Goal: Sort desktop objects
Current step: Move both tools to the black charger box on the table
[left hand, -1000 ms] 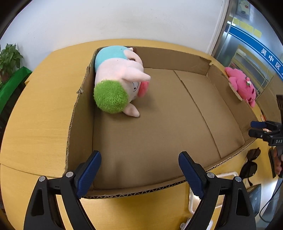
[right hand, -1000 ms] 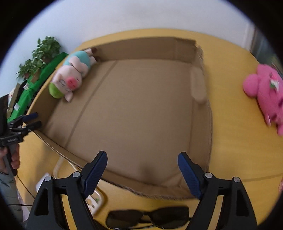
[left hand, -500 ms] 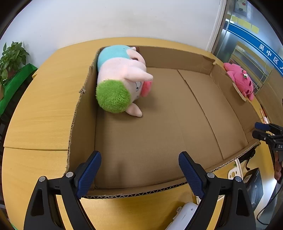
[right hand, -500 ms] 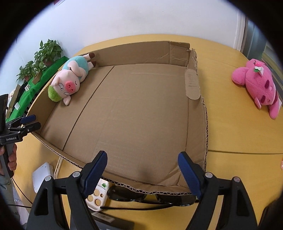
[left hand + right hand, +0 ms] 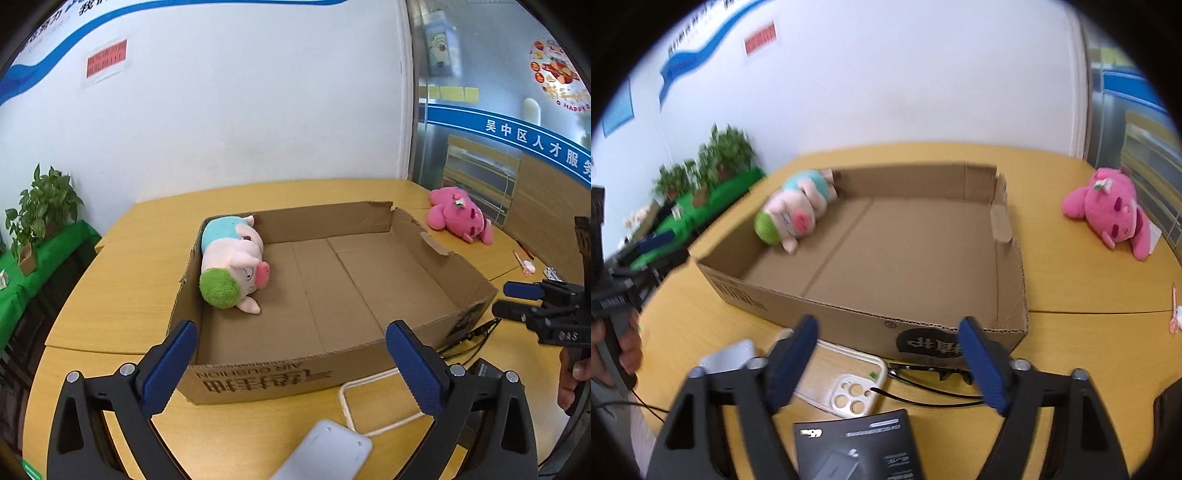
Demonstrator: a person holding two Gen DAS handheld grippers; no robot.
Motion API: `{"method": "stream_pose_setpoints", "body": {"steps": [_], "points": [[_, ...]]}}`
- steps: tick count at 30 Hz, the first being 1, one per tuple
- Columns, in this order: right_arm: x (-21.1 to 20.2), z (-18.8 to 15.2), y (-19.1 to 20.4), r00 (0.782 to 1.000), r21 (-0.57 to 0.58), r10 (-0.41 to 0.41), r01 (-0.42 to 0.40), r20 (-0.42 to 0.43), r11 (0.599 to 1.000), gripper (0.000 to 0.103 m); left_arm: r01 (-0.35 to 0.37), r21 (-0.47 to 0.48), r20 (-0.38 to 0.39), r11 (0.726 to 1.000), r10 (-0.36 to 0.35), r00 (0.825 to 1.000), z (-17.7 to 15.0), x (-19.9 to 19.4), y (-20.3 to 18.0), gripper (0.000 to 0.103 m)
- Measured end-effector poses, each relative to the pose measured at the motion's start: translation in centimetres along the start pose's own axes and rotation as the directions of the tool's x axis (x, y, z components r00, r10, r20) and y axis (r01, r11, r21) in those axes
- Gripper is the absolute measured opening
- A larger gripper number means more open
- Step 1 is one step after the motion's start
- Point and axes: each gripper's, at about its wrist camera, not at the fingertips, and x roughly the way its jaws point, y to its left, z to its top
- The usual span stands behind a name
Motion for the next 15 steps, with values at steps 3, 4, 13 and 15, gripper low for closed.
{"method": "stream_pose_setpoints", "body": {"steps": [3, 4, 13, 15], "points": [[-0.8, -0.9, 0.2, 0.999, 0.007, -0.034, 0.034, 0.015, 0.999, 0.013, 0.061, -0.033, -0.005, 0.998, -0.061, 0.998, -0.7, -0.6, -0.3, 0.036], [-0.9, -1.1, 0.3, 1.0, 0.017, -0.023, 0.023, 0.014, 1.0, 0.013, 0.09, -0.053, -0.044, 0.995, -0.092, 0.995, -0.8, -0.2, -0.3, 0.019], [-1.6, -3.3, 0.9, 1.0, -0.029, -0.004, 0.004, 0.005, 1.0, 0.084, 0.077, -0.066, 0.058, 0.995, -0.074, 0.996, -1.5, -1.8, -1.7, 0.103], [-1.6, -3.7, 0.7, 1.0, -0.024, 0.0, 0.0, -0.005, 1.0, 0.084, 0.1, -0.025, 0.05, 0.995, -0.098, 0.994, -1.5, -1.9, -2.7, 0.103]]}}
